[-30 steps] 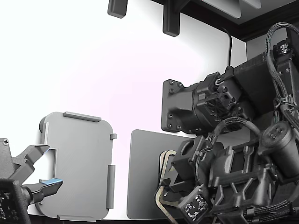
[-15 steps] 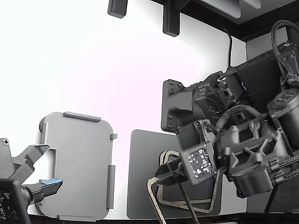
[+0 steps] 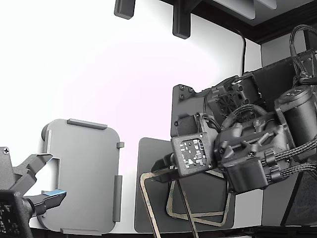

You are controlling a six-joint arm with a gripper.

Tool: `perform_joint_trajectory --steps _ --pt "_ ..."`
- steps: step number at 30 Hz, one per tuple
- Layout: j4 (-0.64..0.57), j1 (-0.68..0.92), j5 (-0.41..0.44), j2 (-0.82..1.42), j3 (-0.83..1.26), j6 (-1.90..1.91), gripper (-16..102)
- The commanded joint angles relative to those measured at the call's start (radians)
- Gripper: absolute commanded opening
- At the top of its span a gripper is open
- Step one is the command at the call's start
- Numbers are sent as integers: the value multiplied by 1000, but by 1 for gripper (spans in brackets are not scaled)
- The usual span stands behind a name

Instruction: Move top rectangular frame to the holder.

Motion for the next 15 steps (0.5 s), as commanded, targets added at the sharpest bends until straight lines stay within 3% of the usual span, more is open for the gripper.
perform_joint_trajectory --steps 1,15 --pt "15 -51 -8 -52 -77 -12 -10" --pt "210 -164 64 -416 -495 -84 -10"
